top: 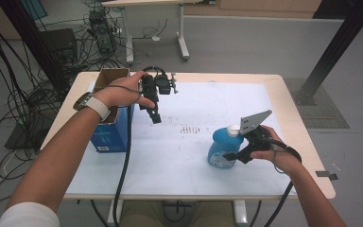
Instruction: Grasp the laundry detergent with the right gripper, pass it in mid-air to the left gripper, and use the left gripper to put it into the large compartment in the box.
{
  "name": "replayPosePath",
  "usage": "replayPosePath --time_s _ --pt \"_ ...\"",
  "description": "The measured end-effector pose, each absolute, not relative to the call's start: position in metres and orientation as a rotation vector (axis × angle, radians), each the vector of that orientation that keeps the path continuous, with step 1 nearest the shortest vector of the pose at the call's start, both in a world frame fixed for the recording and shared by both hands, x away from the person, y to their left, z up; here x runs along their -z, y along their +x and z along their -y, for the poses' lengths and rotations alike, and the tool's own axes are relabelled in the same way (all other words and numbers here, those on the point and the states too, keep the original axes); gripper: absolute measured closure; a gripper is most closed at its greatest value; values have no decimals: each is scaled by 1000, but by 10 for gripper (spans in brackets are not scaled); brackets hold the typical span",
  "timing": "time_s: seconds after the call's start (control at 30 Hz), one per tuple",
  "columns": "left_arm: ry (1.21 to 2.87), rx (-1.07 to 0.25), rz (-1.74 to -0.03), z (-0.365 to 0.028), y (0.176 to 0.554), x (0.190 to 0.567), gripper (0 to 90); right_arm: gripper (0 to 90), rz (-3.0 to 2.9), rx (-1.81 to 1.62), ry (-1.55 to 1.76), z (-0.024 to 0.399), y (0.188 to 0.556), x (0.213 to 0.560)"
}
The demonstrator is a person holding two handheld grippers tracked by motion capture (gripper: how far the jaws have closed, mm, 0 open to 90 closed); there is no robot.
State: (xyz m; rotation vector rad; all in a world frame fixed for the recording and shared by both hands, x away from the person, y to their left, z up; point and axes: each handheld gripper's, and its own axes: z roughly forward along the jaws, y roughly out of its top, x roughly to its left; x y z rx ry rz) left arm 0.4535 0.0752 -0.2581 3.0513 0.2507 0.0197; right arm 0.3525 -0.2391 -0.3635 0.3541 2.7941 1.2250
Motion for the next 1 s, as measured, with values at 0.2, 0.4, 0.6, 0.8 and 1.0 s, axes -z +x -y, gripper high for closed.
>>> replayPosePath --time_s 0.2,0.4,0.6,0.8,1.0 --pt "3049 -22 -253 -75 453 259 112 247 -2793 -1236 361 240 353 366" --pt "3048 -20 -254 -75 453 259 112 251 -2784 -1251 357 240 353 367" --pt "3046 -19 -254 -75 453 259 112 258 -2770 -1262 359 241 352 367" --pt "3048 -19 -252 -75 453 259 112 262 -2754 -1285 362 242 351 367" --pt "3049 -20 -251 -74 453 259 112 264 -2746 -1298 357 243 351 368"
